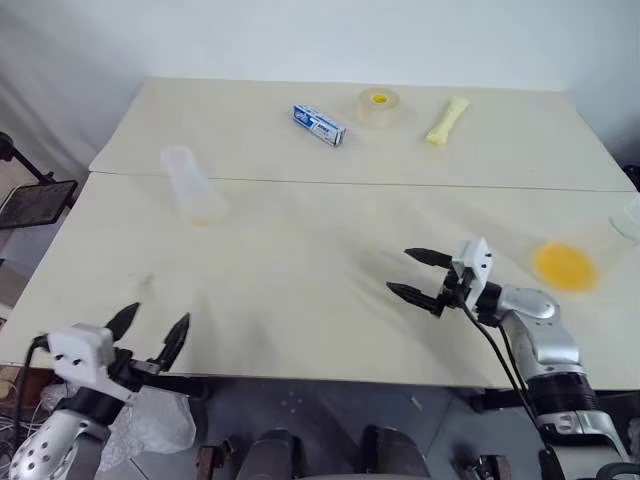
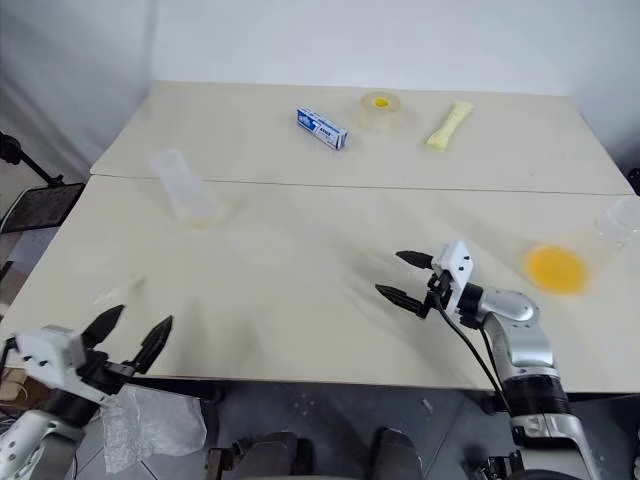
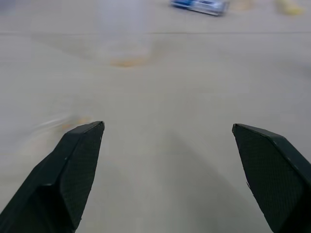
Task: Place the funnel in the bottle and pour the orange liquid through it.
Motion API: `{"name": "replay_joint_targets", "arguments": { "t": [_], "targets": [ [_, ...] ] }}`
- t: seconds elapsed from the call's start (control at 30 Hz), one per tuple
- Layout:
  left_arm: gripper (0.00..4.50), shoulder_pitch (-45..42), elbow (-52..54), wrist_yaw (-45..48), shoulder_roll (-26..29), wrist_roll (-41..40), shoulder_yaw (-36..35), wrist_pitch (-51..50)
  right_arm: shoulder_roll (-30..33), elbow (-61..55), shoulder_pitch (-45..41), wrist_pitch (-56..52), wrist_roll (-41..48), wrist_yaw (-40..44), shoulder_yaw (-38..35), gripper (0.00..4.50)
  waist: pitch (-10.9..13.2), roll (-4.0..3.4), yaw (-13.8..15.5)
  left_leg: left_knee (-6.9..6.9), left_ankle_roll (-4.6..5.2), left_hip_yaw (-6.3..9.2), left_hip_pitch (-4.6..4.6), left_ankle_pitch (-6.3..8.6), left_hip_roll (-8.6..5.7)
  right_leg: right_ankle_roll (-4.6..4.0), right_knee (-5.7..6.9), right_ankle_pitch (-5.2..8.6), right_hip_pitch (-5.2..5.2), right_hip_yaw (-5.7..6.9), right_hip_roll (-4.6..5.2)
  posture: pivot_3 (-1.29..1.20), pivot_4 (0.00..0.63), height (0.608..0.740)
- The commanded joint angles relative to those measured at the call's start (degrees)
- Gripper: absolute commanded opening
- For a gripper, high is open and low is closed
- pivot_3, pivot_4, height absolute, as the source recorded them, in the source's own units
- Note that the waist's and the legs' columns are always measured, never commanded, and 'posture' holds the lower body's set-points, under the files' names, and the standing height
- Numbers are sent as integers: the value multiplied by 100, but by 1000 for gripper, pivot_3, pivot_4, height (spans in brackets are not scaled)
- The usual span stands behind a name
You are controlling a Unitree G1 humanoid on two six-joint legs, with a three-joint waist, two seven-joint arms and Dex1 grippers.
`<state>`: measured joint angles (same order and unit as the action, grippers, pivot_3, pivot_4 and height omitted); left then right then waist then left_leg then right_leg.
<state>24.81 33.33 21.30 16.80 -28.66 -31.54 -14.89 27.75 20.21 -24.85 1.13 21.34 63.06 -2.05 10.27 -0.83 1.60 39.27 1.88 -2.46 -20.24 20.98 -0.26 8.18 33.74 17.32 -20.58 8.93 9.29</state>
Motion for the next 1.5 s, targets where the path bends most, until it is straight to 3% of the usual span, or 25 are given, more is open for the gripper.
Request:
{"name": "replay_joint_targets", "arguments": {
  "t": [0.03,0.17,0.47,0.7,1.33,1.5],
  "targets": [
    [4500,-490,259,-474,203,-323,-116,-457,-108,161,-156,241,-27,116,-5,4456,0,0,4,1,0,6,0,0,-3,0,5,0,1,-1,2,0,150,740],
    [4500,-1417,-64,-830,542,-283,51,-977,-251,89,-152,242,-29,51,-10,4456,-1,0,-28,3,0,15,-3,0,-5,0,10,0,-1,2,2,0,150,740],
    [4500,-3620,-1844,-1082,1341,385,663,-1451,-384,-698,179,-39,110,-259,-67,4456,-1,0,-51,1,-5,13,-6,1,-1,0,17,0,-10,3,-15,0,150,740],
    [4500,-5104,-4065,-586,1512,1131,1328,-366,-261,-1621,449,-560,511,-225,-171,4456,0,2,-36,-1,-15,11,-7,2,-4,0,12,0,-12,1,-38,0,150,740],
    [4500,-7223,-7552,24,1478,1787,1772,1548,-280,-2160,410,-697,647,-555,-194,4456,3,8,-44,-1,-24,5,-15,6,0,1,26,0,-33,2,-53,0,150,740],
    [3320,-7502,-7993,279,1430,1747,1782,1787,-292,-2364,345,-827,619,-790,-169,4500,5,11,-68,-1,-24,-4,-31,6,0,1,47,-1,-65,1,-52,0,150,740]
  ]
}}
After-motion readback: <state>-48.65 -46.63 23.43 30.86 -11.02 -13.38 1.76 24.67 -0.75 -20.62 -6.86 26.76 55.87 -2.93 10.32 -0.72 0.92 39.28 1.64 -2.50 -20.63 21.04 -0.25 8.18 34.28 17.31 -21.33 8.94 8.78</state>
